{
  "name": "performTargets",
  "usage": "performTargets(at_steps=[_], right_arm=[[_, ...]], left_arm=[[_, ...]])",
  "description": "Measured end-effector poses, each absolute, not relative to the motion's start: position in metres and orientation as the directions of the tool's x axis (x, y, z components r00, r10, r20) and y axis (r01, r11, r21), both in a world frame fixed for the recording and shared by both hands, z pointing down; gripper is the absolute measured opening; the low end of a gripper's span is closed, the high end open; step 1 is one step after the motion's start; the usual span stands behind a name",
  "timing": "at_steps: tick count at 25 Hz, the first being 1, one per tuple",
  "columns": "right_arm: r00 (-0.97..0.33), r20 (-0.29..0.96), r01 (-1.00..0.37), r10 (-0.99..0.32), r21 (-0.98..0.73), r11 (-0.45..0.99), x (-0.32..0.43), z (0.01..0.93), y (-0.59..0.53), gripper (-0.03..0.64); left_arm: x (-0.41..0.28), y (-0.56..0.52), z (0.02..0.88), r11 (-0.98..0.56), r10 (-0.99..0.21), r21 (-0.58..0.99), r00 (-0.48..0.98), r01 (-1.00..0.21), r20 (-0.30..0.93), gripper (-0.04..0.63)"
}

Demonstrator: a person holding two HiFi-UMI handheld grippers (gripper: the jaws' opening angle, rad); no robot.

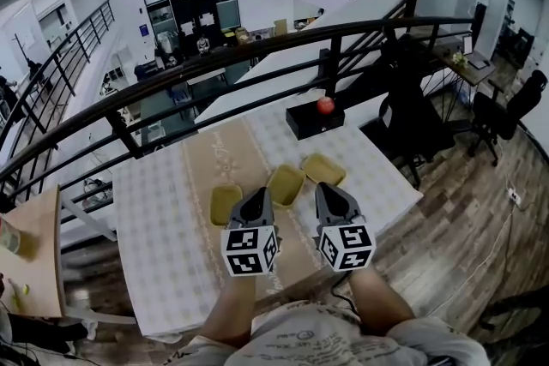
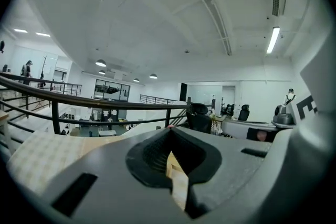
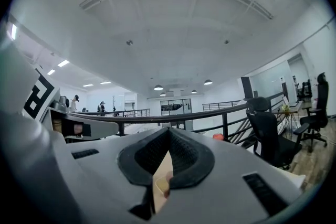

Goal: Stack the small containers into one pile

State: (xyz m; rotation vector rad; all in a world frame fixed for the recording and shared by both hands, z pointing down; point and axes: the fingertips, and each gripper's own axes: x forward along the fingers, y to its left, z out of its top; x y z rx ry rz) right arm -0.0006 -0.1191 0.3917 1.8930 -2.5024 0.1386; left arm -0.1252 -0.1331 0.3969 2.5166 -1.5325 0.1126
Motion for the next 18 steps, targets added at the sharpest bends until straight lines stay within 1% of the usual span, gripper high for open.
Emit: performTargets(at_steps=[8, 18], right_arm=[[-0.281, 0.075, -0.952, -0.957, -0.145, 0.268, 0.009, 0.411, -0.137, 0.003], [-0.327, 0.087, -0.940, -0.941, -0.137, 0.314, 0.032, 0.421, -0.171, 0.003]], left_arm=[[-0.129, -0.147, 0.418, -0.420, -0.873, 0.129, 0.439, -0.898, 0.212, 0.006], [-0.110, -0.172, 0.421, -0.360, -0.898, 0.119, 0.378, -0.925, 0.226, 0.006]])
